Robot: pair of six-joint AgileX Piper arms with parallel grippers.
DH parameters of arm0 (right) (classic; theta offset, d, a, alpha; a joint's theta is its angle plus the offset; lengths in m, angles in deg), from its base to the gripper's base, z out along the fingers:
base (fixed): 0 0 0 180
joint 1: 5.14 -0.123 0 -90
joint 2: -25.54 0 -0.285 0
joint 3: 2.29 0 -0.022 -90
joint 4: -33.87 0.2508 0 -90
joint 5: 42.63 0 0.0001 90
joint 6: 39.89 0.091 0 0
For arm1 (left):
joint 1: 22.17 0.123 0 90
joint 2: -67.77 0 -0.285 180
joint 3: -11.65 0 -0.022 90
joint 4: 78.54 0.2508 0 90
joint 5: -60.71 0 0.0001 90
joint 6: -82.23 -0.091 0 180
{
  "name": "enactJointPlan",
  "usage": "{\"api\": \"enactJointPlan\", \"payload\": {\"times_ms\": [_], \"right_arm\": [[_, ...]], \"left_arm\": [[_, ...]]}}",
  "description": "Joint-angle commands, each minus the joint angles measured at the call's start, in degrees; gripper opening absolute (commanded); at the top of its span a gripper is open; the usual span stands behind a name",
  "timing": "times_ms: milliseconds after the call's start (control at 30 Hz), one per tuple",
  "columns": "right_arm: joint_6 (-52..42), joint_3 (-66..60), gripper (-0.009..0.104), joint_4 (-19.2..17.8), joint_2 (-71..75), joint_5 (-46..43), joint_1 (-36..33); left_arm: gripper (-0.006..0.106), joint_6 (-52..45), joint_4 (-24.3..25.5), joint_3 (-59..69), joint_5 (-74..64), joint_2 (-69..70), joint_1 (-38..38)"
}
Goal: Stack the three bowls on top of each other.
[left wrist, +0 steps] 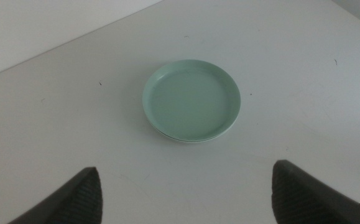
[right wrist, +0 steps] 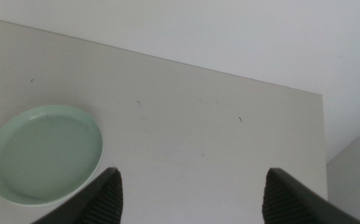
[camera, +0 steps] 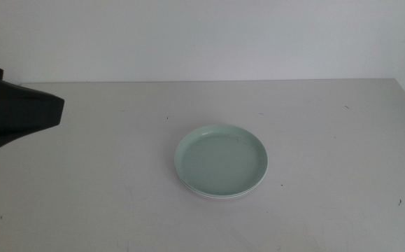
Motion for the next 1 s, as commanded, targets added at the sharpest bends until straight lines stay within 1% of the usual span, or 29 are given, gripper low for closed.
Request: {"api": "enactJointPlan", "payload": {"times_ms": [0, 67, 133, 233, 267, 367, 433, 500, 533, 667, 733, 833, 967], "right_arm": [[-0.1, 1.4, 0.057, -0.3, 0.4, -3.2, 0.4], [-0.1, 1.3, 0.057, -0.3, 0.4, -3.2, 0.4], [-0.1, 1.3, 0.057, 0.5, 0.4, -3.2, 0.4], [-0.1, 1.3, 0.057, 0.5, 0.4, -3.2, 0.4], [-0.1, 1.2, 0.057, -0.1, 0.6, -3.2, 0.4], [-0.1, 1.2, 0.057, -1.5, 1.5, -3.5, 0.4], [-0.1, 0.0, 0.057, -3.0, 2.3, -5.8, 0.4], [-0.1, -2.3, 0.057, -4.5, 3.1, -9.8, 0.4], [-0.1, -3.8, 0.057, -5.4, 3.6, -12.3, 0.4], [-0.1, -11.1, 0.057, -9.0, 7.3, -20.5, 0.4], [-0.1, -15.2, 0.057, -10.2, 10.4, -22.5, 0.4], [-0.1, -21.3, 0.057, -9.9, 15.3, -23.3, 0.4], [-0.1, -31.1, 0.057, -9.4, 23.5, -23.3, 0.4]], "left_arm": [[0.105, 0.4, -1.0, -1.2, 3.5, 0.2, -0.3], [0.105, 0.4, -1.0, -1.2, 3.5, 0.2, -0.3], [0.105, 0.4, -1.0, -1.2, 3.5, 0.2, -0.3], [0.105, 0.4, -0.9, -1.2, 3.5, 0.2, -0.3], [0.105, 0.4, 1.6, -1.2, 4.1, 0.7, -0.3], [0.105, 0.4, 6.8, -1.2, 7.1, 2.0, -0.3], [0.105, 0.4, 10.5, -1.1, 10.7, 2.9, -0.3], [0.105, 0.4, 12.5, -0.3, 16.1, 3.7, -0.3], [0.105, 0.4, 12.7, 0.6, 18.8, 4.0, -0.3], [0.105, 0.4, 12.9, 10.2, 32.3, 7.4, -0.3], [0.105, 0.4, 13.4, 15.8, 35.3, 10.1, -0.2], [0.105, 0.4, 16.1, 23.8, 35.5, 15.0, -0.2], [0.105, 0.4, 21.8, 34.3, 35.1, 24.0, 1.5]]}}
